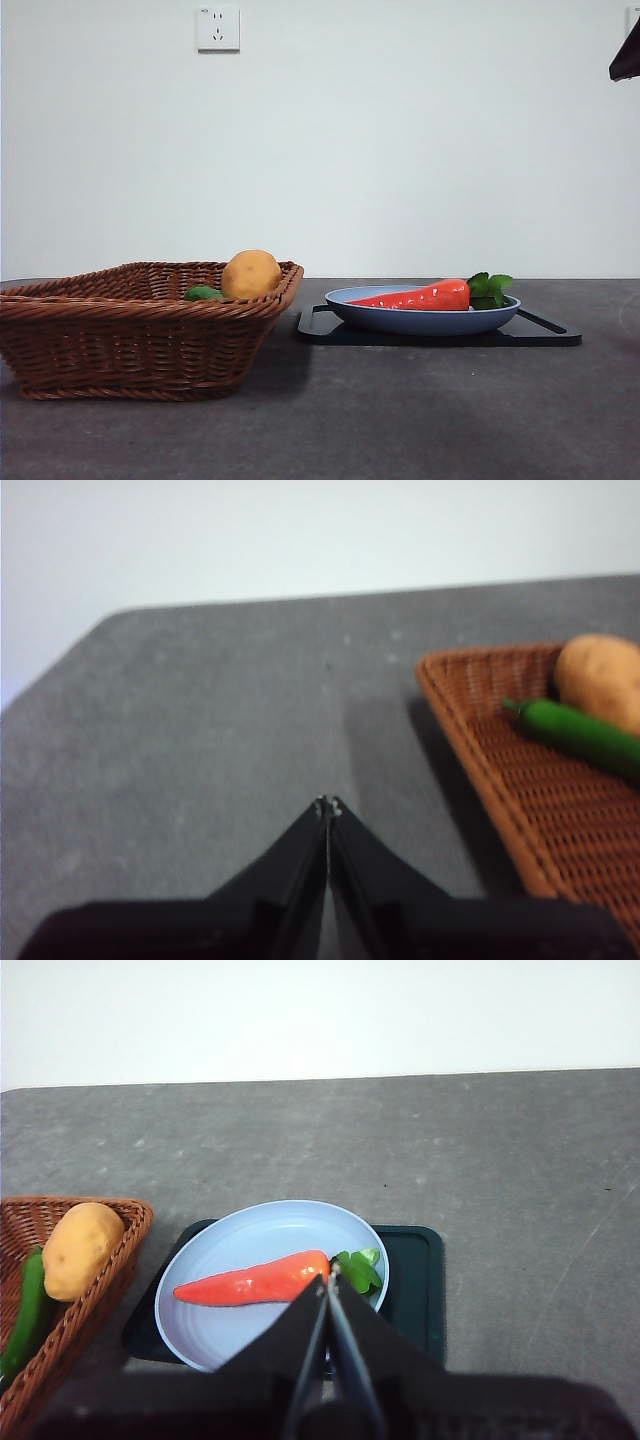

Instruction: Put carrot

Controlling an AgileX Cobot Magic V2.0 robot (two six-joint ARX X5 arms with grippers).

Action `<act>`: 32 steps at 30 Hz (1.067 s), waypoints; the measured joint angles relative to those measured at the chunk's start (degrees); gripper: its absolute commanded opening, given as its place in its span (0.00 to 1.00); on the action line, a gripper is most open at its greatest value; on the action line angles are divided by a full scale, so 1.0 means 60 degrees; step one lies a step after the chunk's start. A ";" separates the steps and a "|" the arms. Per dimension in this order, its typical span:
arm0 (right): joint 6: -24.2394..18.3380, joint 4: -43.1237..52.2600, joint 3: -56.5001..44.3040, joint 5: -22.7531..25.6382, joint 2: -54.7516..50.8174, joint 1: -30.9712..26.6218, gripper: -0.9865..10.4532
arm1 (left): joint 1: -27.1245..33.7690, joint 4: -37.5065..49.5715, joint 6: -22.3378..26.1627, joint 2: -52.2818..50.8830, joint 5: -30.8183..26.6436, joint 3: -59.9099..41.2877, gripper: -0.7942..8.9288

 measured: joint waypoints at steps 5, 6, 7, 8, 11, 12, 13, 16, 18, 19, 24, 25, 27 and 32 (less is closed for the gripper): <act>0.0000 0.0000 0.0000 0.0000 0.0000 0.0000 0.09 | 0.0000 0.0018 -0.0025 0.0000 0.0004 -0.0277 0.09; 0.0000 0.0000 0.0000 0.0000 0.0000 0.0000 0.09 | 0.0000 0.0025 -0.0025 -0.0004 0.0004 -0.0281 0.09; 0.0000 0.0000 0.0000 0.0000 0.0000 0.0004 0.09 | 0.0000 0.0029 -0.0025 -0.0004 0.0004 -0.0284 0.09; 0.0000 0.0000 0.0000 0.0000 0.0000 0.0000 0.09 | 0.0000 0.0029 -0.0025 -0.0004 0.0004 -0.0284 0.09; 0.0000 0.0000 0.0000 0.0000 0.0000 0.0000 0.09 | 0.0000 0.0109 -0.0029 -0.0022 0.0004 -0.0313 0.09; 0.0000 0.0000 0.0000 0.0000 0.0000 0.0000 0.09 | 0.0000 0.0189 -0.0029 -0.0018 0.0004 -0.0342 0.09; 0.0000 0.0000 0.0000 0.0000 0.0000 0.0000 0.09 | 0.0000 0.0215 -0.0029 -0.0018 0.0004 -0.0353 0.09; 0.0000 0.0000 0.0000 0.0000 0.0000 0.0000 0.09 | 0.0000 0.0219 -0.0025 -0.0018 0.0004 -0.0357 0.09; 0.0000 0.0000 0.0000 0.0000 0.0000 0.0000 0.09 | 0.0000 0.0219 -0.0029 -0.0018 0.0004 -0.0357 0.09; 0.0000 0.0000 0.0000 0.0000 0.0000 0.0000 0.09 | 0.0000 0.0219 -0.0029 -0.0018 0.0004 -0.0357 0.09; 0.0000 0.0000 0.0000 0.0000 0.0000 0.0000 0.09 | 0.0000 0.0219 -0.0029 -0.0018 0.0004 -0.0357 0.09; 0.0000 0.0000 0.0000 0.0000 0.0000 0.0000 0.09 | 0.0000 0.0219 -0.0029 -0.0018 0.0004 -0.0357 0.09; 0.0000 0.0000 0.0000 0.0000 0.0000 0.0000 0.09 | 0.0000 0.0219 -0.0025 -0.0018 0.0004 -0.0357 0.09; -0.0055 -0.0087 0.0000 0.0044 -0.0084 0.0000 0.09 | 0.0000 0.0219 -0.0029 -0.0018 0.0004 -0.0357 0.09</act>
